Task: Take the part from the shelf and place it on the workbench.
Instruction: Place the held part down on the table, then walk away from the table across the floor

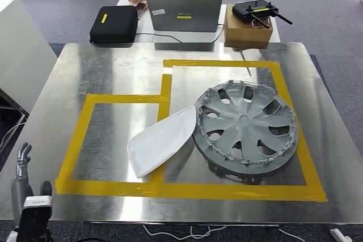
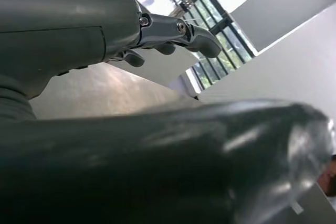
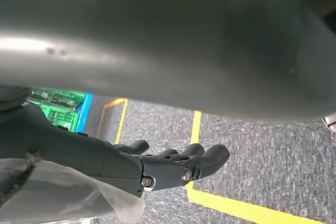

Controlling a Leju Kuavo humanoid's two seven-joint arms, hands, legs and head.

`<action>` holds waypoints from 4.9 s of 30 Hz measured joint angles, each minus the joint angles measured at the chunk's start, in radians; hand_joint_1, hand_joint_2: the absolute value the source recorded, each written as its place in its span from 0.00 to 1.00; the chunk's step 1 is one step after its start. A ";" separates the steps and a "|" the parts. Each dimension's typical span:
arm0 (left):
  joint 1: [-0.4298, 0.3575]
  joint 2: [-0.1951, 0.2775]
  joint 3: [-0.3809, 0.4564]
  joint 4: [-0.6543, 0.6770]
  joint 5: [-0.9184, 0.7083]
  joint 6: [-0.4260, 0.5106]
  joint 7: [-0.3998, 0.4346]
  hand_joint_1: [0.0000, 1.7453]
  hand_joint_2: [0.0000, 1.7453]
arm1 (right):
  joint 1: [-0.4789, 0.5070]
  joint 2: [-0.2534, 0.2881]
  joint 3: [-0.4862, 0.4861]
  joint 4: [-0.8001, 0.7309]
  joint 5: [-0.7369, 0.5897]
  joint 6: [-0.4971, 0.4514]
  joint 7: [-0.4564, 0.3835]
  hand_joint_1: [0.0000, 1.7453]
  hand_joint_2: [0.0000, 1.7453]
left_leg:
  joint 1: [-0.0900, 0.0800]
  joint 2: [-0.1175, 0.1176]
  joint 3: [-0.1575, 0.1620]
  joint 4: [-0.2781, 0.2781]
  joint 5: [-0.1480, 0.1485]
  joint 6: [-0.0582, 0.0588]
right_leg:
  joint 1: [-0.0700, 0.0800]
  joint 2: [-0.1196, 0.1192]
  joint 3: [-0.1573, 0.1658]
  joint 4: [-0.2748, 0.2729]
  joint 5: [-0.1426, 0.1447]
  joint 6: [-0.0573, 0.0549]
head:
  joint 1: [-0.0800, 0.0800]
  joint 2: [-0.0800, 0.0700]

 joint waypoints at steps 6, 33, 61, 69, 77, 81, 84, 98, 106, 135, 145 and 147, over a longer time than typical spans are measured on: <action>-0.017 -0.123 0.249 0.006 0.078 -0.131 -0.026 0.00 0.00 | 0.005 0.017 -0.034 -0.037 0.031 0.018 0.000 0.00 0.00 | 0.020 0.006 0.003 0.000 -0.001 -0.015 | -0.025 -0.002 -0.059 0.164 -0.056 0.033 | 0.001 0.000; -0.132 -0.184 0.682 0.355 0.214 -0.179 -0.003 0.00 0.00 | -0.006 0.072 -0.063 -0.093 0.105 0.032 -0.008 0.00 0.00 | 0.013 0.012 -0.035 0.035 -0.001 -0.015 | -0.014 -0.003 -0.058 0.175 -0.117 0.018 | 0.001 0.000; -0.275 -0.159 0.878 0.844 -0.340 0.047 0.182 0.00 0.00 | -0.010 0.077 -0.066 -0.099 0.150 0.033 -0.012 0.00 0.00 | 0.021 0.012 -0.023 0.028 -0.001 -0.028 | -0.022 -0.012 0.026 -0.013 -0.023 0.025 | -0.010 0.000; -0.326 -0.109 0.875 1.158 -0.497 0.043 0.156 0.00 0.00 | -0.017 0.071 -0.066 -0.089 0.153 0.036 -0.011 0.00 0.00 | -0.006 0.017 -0.117 0.031 0.076 -0.011 | 0.001 -0.005 0.120 0.050 -0.083 -0.008 | -0.006 0.000; -0.340 -0.086 0.869 1.260 -0.554 0.006 0.162 0.00 0.00 | -0.024 0.064 -0.066 -0.080 0.164 0.039 -0.036 0.00 0.00 | -0.002 0.014 -0.164 0.109 0.020 -0.054 | 0.003 -0.014 0.184 -0.131 -0.039 -0.043 | -0.007 0.000; -0.343 -0.079 0.869 1.282 -0.565 -0.006 0.162 0.00 0.00 | -0.022 0.063 -0.066 -0.080 0.174 0.049 -0.036 0.00 0.00 | 0.014 0.014 -0.178 0.318 -0.098 -0.077 | 0.003 -0.021 0.126 -0.119 0.005 -0.043 | -0.011 0.000; -0.346 -0.076 0.869 1.290 -0.571 -0.012 0.161 0.00 0.00 | -0.024 0.063 -0.066 -0.080 0.177 0.052 -0.036 0.00 0.00 | 0.023 0.013 -0.059 0.198 -0.028 -0.082 | -0.001 -0.022 0.077 -0.092 0.029 -0.032 | -0.012 0.000; -0.355 -0.074 0.869 1.314 -0.594 -0.024 0.157 0.00 0.00 | -0.024 0.060 -0.066 -0.080 0.196 0.049 -0.035 0.00 0.00 | 0.004 -0.006 -0.106 0.017 0.073 -0.014 | -0.004 0.001 0.029 0.188 -0.089 0.009 | -0.005 0.000; -0.359 -0.073 0.873 1.320 -0.598 -0.023 0.154 0.00 0.00 | -0.026 0.060 -0.066 -0.081 0.208 0.050 -0.045 0.00 0.00 | -0.003 -0.058 -0.174 0.038 0.131 -0.046 | 0.004 0.032 0.247 -0.144 -0.080 -0.038 | -0.007 0.000; -0.362 -0.076 0.883 1.332 -0.609 -0.021 0.142 0.00 0.00 | -0.024 0.064 -0.066 -0.093 0.209 0.064 -0.049 0.00 0.00 | -0.009 -0.086 -0.169 0.023 0.155 -0.029 | 0.020 0.050 0.250 -0.141 -0.092 -0.044 | -0.018 0.000; -0.360 -0.075 0.901 1.335 -0.613 -0.017 0.141 0.00 0.00 | -0.014 0.080 -0.066 -0.136 0.209 0.093 -0.048 0.00 0.00 | 0.035 0.028 -0.105 0.236 -0.008 -0.091 | 0.013 -0.102 0.114 -0.088 -0.015 -0.050 | -0.027 0.000; -0.363 -0.077 0.904 1.336 -0.615 -0.017 0.141 0.00 0.00 | -0.018 0.082 -0.066 -0.144 0.209 0.095 -0.048 0.00 0.00 | 0.031 0.063 -0.017 0.105 -0.014 -0.089 | 0.011 -0.121 0.088 -0.063 -0.008 -0.039 | -0.027 0.000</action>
